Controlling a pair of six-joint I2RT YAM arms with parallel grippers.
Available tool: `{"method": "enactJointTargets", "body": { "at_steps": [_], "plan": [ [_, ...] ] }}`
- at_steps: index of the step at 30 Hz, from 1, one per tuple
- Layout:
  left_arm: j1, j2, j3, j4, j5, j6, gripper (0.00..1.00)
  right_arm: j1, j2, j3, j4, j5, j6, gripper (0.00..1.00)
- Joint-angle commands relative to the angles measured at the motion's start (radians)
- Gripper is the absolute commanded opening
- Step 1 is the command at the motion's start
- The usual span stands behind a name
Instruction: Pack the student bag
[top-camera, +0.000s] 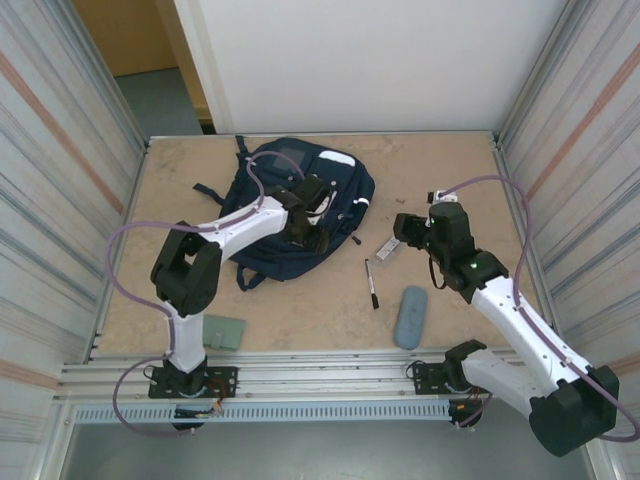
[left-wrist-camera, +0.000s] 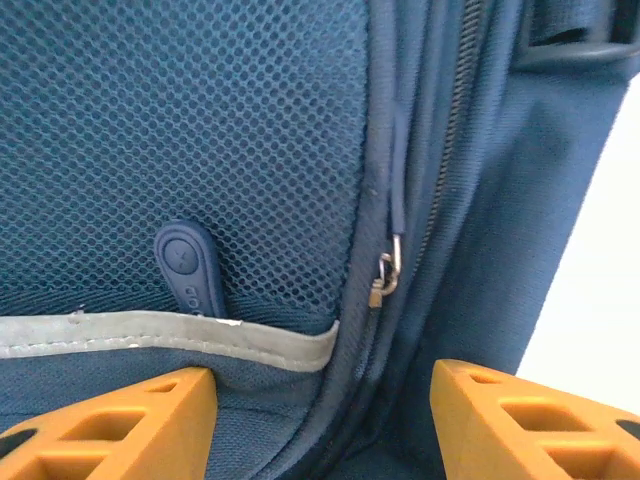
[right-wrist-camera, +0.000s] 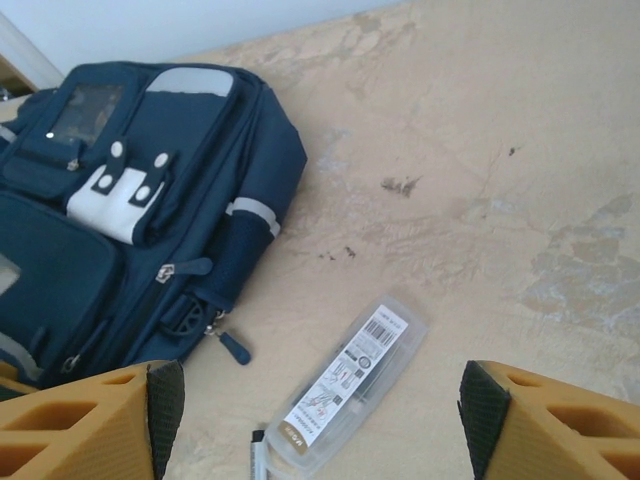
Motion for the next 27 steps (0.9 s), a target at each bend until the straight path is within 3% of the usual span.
{"method": "enactJointTargets", "body": {
  "at_steps": [1, 3, 4, 8, 10, 15, 22, 27],
  "plan": [
    [-0.008, 0.033, 0.027, -0.041, -0.101, -0.039, 0.58, -0.004, 0.015, -0.019, 0.019, -0.043, 0.013, 0.73],
    [-0.019, 0.046, 0.024, -0.049, -0.193, -0.059, 0.56, -0.004, 0.031, -0.024, 0.036, -0.069, 0.010, 0.73],
    [-0.021, 0.057, 0.028, -0.055, -0.222, -0.073, 0.51, -0.005, 0.034, -0.017, 0.033, -0.082, 0.005, 0.74],
    [-0.025, 0.067, 0.059, -0.085, -0.291, -0.099, 0.12, -0.003, 0.089, -0.024, 0.068, -0.146, -0.004, 0.73],
    [-0.038, 0.030, 0.055, -0.082, -0.311, -0.096, 0.00, -0.004, 0.128, -0.012, 0.080, -0.192, -0.036, 0.73],
    [-0.080, -0.075, 0.043, -0.079, -0.301, -0.038, 0.00, -0.005, 0.284, 0.085, 0.058, -0.282, -0.144, 0.75],
    [-0.084, -0.214, 0.009, -0.122, -0.290, 0.009, 0.00, -0.063, 0.545, 0.296, -0.008, -0.591, -0.266, 0.73],
    [-0.069, -0.238, 0.044, -0.152, -0.292, 0.045, 0.00, -0.077, 0.704, 0.437, -0.079, -0.816, -0.442, 0.70]
  ]
}}
